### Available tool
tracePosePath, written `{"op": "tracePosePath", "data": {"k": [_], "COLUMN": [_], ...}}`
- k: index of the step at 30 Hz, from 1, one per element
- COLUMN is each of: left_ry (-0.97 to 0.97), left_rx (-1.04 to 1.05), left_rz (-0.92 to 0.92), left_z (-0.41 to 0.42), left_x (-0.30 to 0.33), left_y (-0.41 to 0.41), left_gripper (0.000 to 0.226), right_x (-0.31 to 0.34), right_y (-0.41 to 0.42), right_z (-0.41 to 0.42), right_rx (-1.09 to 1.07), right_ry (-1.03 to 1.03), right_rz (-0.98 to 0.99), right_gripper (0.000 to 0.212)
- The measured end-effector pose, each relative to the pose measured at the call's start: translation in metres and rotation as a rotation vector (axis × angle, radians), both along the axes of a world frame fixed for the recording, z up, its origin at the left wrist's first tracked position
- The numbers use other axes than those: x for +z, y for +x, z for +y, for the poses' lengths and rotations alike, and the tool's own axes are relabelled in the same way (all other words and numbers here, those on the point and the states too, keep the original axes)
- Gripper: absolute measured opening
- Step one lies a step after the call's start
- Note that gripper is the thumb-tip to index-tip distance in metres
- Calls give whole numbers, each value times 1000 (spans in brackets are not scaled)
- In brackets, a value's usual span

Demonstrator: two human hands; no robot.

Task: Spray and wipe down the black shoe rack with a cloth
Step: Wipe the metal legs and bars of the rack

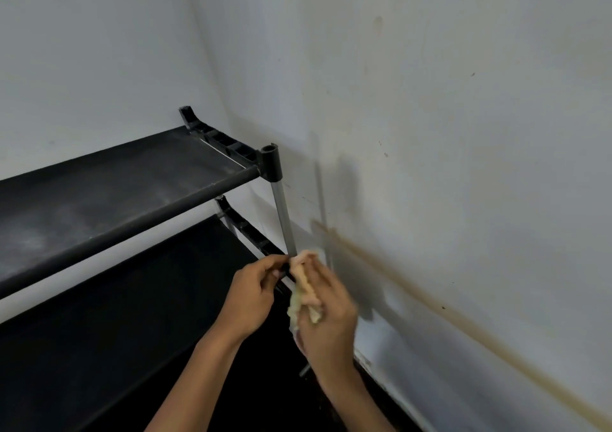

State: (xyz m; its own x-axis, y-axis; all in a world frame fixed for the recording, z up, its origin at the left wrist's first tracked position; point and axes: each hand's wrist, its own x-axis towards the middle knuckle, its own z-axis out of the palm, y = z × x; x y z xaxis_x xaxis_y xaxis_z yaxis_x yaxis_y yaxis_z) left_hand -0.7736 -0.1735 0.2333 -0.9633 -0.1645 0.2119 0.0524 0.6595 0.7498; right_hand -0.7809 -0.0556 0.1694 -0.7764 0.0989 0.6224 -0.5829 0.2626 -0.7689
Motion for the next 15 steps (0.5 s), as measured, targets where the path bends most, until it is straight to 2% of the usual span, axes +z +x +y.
{"op": "tracePosePath", "data": {"k": [2,5,8,10,13,15], "left_ry": [20,94,132,122,76,35], "left_rx": [-1,2,30,53,67,79], "left_rz": [-4,-9,-4,7,37,68], "left_z": [0,3,5,6,6,7], "left_x": [0,0,-2,-4,-7,-7], "left_y": [1,2,1,0,-1,-1], "left_gripper": [29,26,24,22,17,20], "right_x": [-34,-77,-93,-88,-65,-51], "right_y": [-5,8,23,30,25,16], "right_z": [-10,-4,6,7,-4,-15], "right_rx": [-13,36,-21,-78,-117,-116], "right_ry": [193,245,128,-12,-114,-70], "right_rz": [50,-125,-217,-236,-118,29], "right_gripper": [72,83,63,62,67,61]}}
